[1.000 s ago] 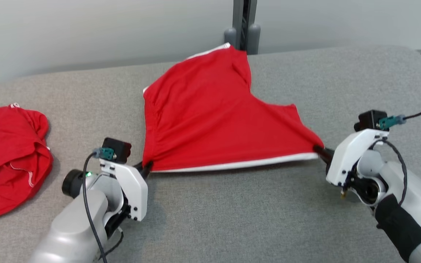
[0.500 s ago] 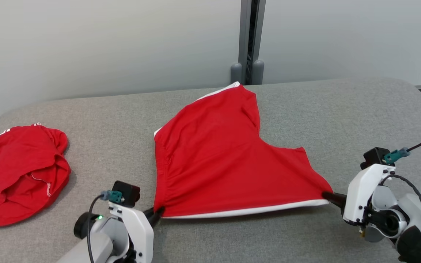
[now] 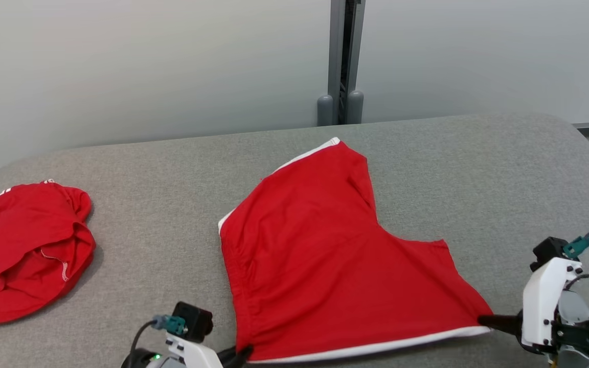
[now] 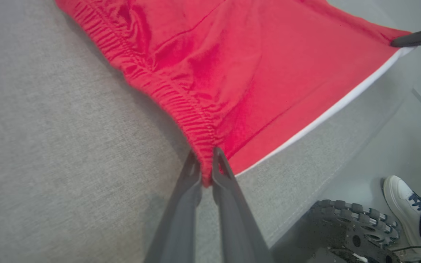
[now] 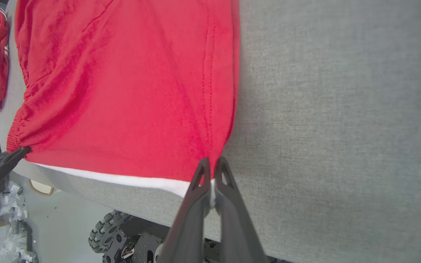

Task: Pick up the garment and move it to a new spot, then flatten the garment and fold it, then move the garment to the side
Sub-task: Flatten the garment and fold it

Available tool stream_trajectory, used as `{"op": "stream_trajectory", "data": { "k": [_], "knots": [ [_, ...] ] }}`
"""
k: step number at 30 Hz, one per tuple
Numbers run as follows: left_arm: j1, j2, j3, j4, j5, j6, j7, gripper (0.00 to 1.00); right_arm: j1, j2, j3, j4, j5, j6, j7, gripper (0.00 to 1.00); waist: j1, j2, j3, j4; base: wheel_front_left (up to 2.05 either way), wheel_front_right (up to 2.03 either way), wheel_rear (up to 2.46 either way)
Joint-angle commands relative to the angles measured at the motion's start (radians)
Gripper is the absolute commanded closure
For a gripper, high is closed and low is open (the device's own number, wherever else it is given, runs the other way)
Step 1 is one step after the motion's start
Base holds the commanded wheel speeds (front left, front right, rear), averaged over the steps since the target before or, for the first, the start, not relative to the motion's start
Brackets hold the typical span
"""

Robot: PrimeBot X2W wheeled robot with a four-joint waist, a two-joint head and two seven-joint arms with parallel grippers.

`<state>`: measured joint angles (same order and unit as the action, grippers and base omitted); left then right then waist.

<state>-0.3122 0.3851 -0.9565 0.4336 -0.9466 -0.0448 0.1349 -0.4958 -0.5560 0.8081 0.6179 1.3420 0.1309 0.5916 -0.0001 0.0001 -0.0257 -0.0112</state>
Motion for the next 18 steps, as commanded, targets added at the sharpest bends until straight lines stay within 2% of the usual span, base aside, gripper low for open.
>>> {"op": "stream_trajectory", "data": {
  "k": [1,11,18],
  "knots": [
    [0.031,0.024,-0.003,-0.053,-0.009,0.022,0.016,1.0,0.03,-0.03,-0.008,-0.03,0.017,0.0,0.024,1.0,0.0001,-0.0001,-0.001,-0.002,0.0,0.0,0.0],
    [0.152,0.122,-0.013,-0.354,-0.057,0.12,0.102,1.0,0.138,-0.16,-0.042,-0.211,0.067,0.0,0.129,1.0,0.0001,-0.0001,-0.002,-0.008,0.0,0.0,0.0],
    [0.179,0.106,0.042,-0.443,-0.168,0.164,0.14,1.0,0.151,-0.165,-0.093,-0.267,0.064,0.0,0.118,1.0,0.0001,-0.0001,0.003,0.001,0.0,0.0,0.0]
  ]
}}
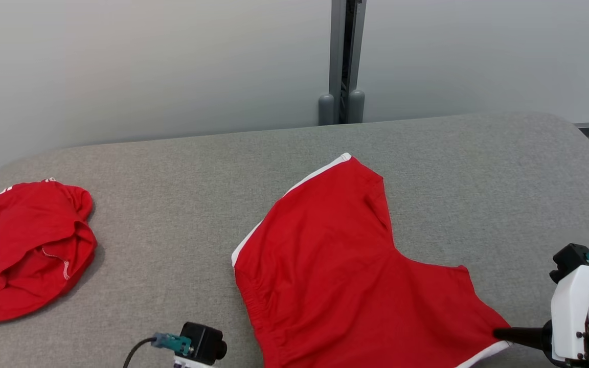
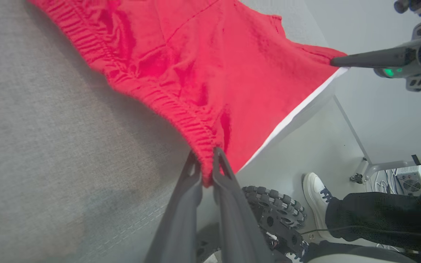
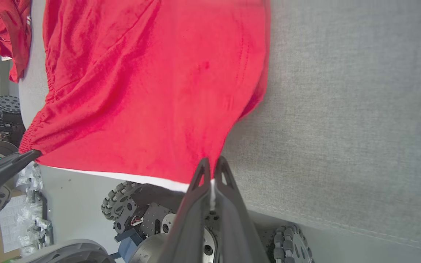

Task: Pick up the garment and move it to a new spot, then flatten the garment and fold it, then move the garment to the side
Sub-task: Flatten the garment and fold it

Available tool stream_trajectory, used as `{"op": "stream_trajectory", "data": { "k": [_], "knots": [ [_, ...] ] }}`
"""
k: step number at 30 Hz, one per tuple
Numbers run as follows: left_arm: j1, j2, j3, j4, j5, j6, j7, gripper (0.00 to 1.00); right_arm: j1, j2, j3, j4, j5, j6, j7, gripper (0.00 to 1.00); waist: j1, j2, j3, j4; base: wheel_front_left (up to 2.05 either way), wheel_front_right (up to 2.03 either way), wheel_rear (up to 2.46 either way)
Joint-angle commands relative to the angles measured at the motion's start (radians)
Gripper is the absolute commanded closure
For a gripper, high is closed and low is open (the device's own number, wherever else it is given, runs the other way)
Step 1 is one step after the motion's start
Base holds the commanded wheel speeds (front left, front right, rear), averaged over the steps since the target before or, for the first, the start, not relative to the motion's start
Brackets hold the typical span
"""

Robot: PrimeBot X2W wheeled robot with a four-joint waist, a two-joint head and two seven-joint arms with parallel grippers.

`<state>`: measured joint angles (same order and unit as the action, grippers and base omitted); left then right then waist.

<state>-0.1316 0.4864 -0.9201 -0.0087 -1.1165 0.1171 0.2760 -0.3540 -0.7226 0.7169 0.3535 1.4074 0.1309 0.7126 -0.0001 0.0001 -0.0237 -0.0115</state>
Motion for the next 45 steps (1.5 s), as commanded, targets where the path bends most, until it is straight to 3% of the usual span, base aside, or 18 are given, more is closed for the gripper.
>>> {"op": "stream_trajectory", "data": {
  "k": [1,12,20,31,45],
  "knots": [
    [-0.005,0.001,0.015,-0.013,-0.019,0.009,0.009,1.0,0.007,0.006,-0.008,-0.006,-0.006,0.0,-0.003,1.0,0.0001,-0.0001,0.002,0.005,0.0,0.0,0.0],
    [-0.058,0.008,0.073,-0.092,-0.174,0.032,0.15,1.0,-0.095,0.065,-0.132,0.004,-0.038,0.0,0.016,1.0,0.0001,-0.0001,0.056,0.075,0.0,0.0,0.0],
    [-0.122,-0.071,0.165,-0.093,-0.321,0.04,0.188,1.0,-0.245,0.121,-0.229,0.056,-0.086,0.0,0.029,1.0,0.0001,-0.0001,0.152,0.129,0.0,0.0,0.0],
    [-0.257,-0.176,0.283,-0.023,-0.485,0.047,0.241,1.0,-0.51,0.237,-0.298,0.221,-0.245,0.0,0.085,1.0,0.0001,-0.0001,0.305,0.208,0.0,0.0,0.0],
    [-0.339,-0.287,0.332,0.102,-0.539,0.005,0.219,1.0,-0.705,0.319,-0.398,0.476,-0.368,0.0,0.089,1.0,0.0001,-0.0001,0.406,0.279,0.0,0.0,0.0]
  ]
}}
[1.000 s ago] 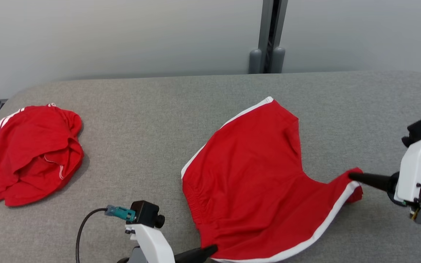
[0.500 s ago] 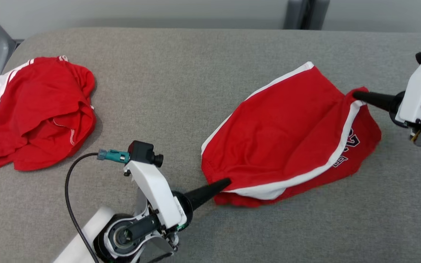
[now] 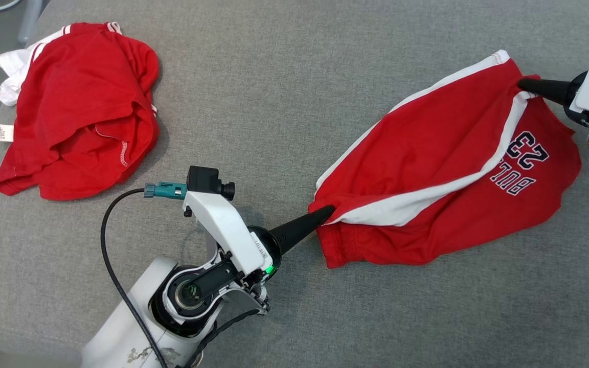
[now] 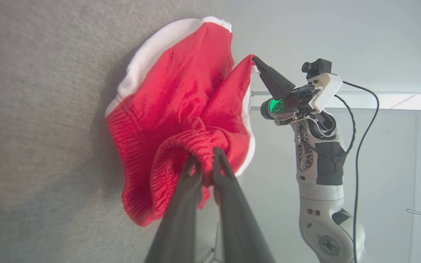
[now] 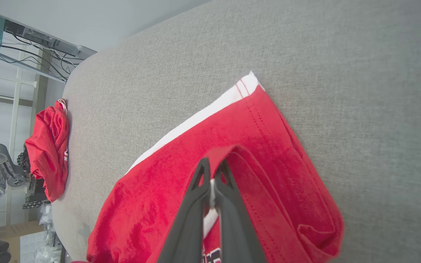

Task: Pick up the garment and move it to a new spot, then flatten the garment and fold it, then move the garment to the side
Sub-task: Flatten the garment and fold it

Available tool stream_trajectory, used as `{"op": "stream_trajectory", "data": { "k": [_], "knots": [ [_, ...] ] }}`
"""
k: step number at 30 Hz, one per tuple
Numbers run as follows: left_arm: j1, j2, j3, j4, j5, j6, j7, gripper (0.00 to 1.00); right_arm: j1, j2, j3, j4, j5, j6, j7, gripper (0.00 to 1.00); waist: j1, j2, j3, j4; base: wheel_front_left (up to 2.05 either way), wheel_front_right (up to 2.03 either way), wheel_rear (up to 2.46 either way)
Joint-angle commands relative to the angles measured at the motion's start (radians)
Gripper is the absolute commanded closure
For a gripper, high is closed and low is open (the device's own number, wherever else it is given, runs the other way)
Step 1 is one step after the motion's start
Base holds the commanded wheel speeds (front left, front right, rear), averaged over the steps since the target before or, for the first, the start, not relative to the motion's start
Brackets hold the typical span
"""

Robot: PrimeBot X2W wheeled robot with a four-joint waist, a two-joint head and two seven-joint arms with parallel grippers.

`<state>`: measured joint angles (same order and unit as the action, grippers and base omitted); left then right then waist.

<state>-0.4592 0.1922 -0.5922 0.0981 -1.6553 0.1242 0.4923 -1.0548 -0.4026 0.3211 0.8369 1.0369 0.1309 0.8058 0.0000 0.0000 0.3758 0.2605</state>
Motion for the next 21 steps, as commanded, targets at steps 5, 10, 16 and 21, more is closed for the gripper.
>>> {"op": "stream_trajectory", "data": {
  "k": [5,10,16,21],
  "knots": [
    [-0.041,-0.033,0.02,0.053,-0.002,-0.022,-0.026,1.0,-0.049,0.008,-0.017,0.045,-0.04,0.0,-0.023,1.0,0.0,0.0,0.035,0.028,0.0,0.0,0.0],
    [-0.066,-0.055,0.014,0.106,0.04,-0.06,-0.066,1.0,-0.075,0.011,-0.017,0.05,-0.078,0.0,-0.062,1.0,0.0,0.0,0.055,0.043,0.0,0.0,0.0],
    [-0.086,-0.079,0.029,0.151,0.04,-0.085,-0.096,1.0,-0.084,0.004,-0.025,0.054,-0.096,0.0,-0.109,1.0,0.0,0.0,0.067,0.058,0.0,0.0,0.0],
    [-0.086,-0.094,0.038,0.169,0.036,-0.109,-0.119,1.0,-0.069,-0.002,-0.02,0.051,-0.105,0.0,-0.14,1.0,0.0,0.0,0.068,0.067,0.0,0.0,0.0]
  ]
}}
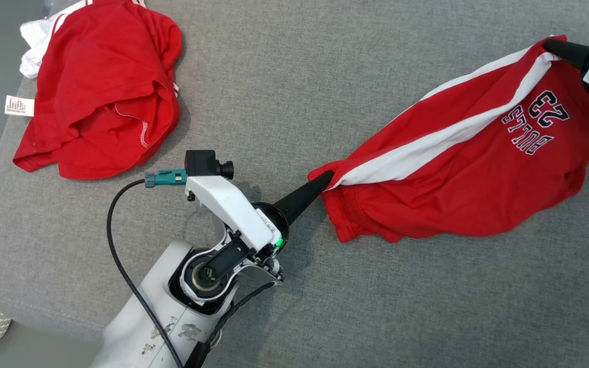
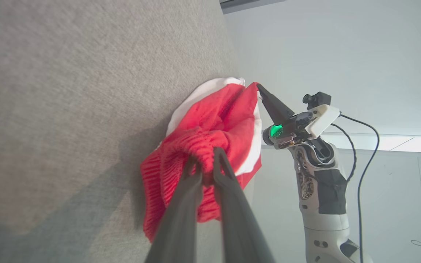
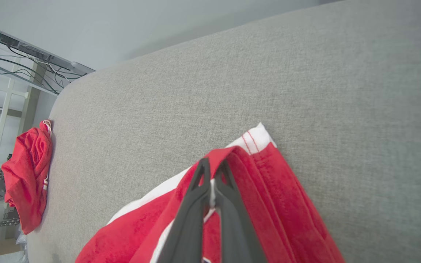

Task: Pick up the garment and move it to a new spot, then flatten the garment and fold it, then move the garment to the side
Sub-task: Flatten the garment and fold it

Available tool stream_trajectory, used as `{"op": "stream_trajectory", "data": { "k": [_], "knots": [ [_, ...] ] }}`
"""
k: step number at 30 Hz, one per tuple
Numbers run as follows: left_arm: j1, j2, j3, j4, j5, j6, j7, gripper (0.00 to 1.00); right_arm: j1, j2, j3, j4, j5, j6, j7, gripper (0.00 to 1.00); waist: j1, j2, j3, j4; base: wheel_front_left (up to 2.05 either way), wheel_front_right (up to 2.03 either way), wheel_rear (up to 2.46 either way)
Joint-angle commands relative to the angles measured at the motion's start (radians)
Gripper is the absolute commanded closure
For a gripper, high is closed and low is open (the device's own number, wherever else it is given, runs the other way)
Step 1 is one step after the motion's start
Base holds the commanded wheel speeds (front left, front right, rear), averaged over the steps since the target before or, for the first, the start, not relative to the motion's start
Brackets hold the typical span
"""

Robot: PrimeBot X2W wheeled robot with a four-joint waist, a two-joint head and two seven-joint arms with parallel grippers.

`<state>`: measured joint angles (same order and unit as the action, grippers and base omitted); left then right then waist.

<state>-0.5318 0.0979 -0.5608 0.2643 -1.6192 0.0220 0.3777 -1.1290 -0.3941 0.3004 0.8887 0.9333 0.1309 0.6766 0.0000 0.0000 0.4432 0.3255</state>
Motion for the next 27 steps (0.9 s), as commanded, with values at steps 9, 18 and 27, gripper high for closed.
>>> {"op": "stream_trajectory", "data": {
  "k": [9,18,27],
  "knots": [
    [-0.026,-0.022,0.024,0.024,-0.01,-0.042,-0.052,1.0,-0.004,-0.035,0.004,0.037,-0.035,0.0,-0.059,1.0,0.0,0.0,0.004,0.016,0.0,0.0,0.0],
    [-0.05,-0.031,0.018,0.049,-0.002,-0.044,-0.077,1.0,-0.029,-0.022,-0.001,0.064,-0.055,0.0,-0.14,0.0,0.0,0.0,0.013,0.019,0.0,0.0,0.0],
    [-0.077,-0.039,0.026,0.073,-0.004,-0.032,-0.127,0.0,-0.033,-0.01,0.01,0.051,-0.055,0.0,-0.23,0.0,0.0,0.0,0.008,0.005,0.0,0.0,0.0]
  ]
}}
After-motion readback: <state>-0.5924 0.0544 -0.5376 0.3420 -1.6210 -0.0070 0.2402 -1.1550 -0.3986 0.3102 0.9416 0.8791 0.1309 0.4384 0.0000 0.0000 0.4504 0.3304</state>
